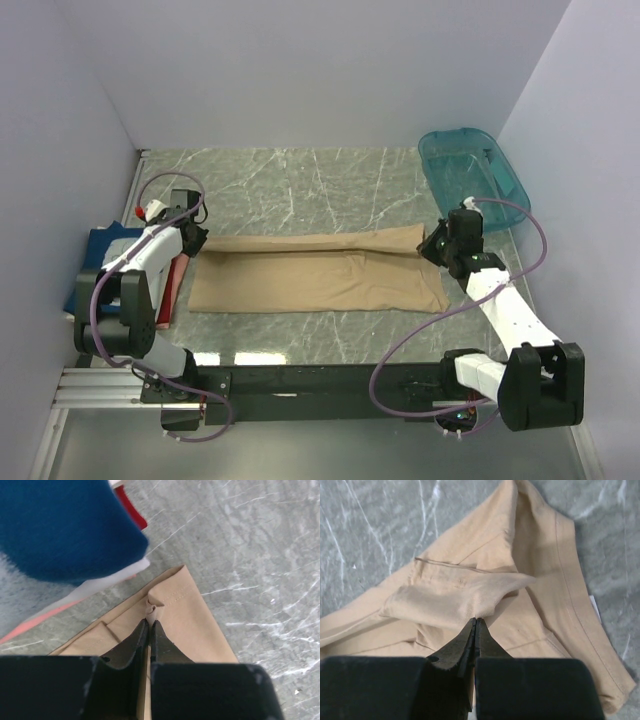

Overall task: Fold and stack the t-shirts
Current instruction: Fold the tshirt

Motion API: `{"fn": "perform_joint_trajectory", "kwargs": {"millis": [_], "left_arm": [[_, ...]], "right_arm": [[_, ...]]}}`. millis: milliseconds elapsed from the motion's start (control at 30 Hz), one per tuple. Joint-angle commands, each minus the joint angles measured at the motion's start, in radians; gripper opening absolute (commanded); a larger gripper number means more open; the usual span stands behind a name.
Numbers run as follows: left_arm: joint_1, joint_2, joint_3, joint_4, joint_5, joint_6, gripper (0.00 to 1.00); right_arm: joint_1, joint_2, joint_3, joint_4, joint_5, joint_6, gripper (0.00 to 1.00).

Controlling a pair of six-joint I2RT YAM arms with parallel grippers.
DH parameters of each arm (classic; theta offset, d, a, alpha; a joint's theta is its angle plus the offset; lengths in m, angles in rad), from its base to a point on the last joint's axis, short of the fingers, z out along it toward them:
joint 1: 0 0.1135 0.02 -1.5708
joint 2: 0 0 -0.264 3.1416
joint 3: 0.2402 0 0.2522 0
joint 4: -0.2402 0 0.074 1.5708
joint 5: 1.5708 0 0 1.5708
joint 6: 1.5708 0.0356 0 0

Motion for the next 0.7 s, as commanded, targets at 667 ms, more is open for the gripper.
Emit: {"fn": "perform_joint_trajectory", "kwargs": {"millis": [667], "left_arm": [[0.007,-0.061,-0.081,0.074,-0.056,0.006,0.01]], "right_arm": [[-0.007,-0.093,-0.179,0.090,-0.075,0.002,0.00]]}}
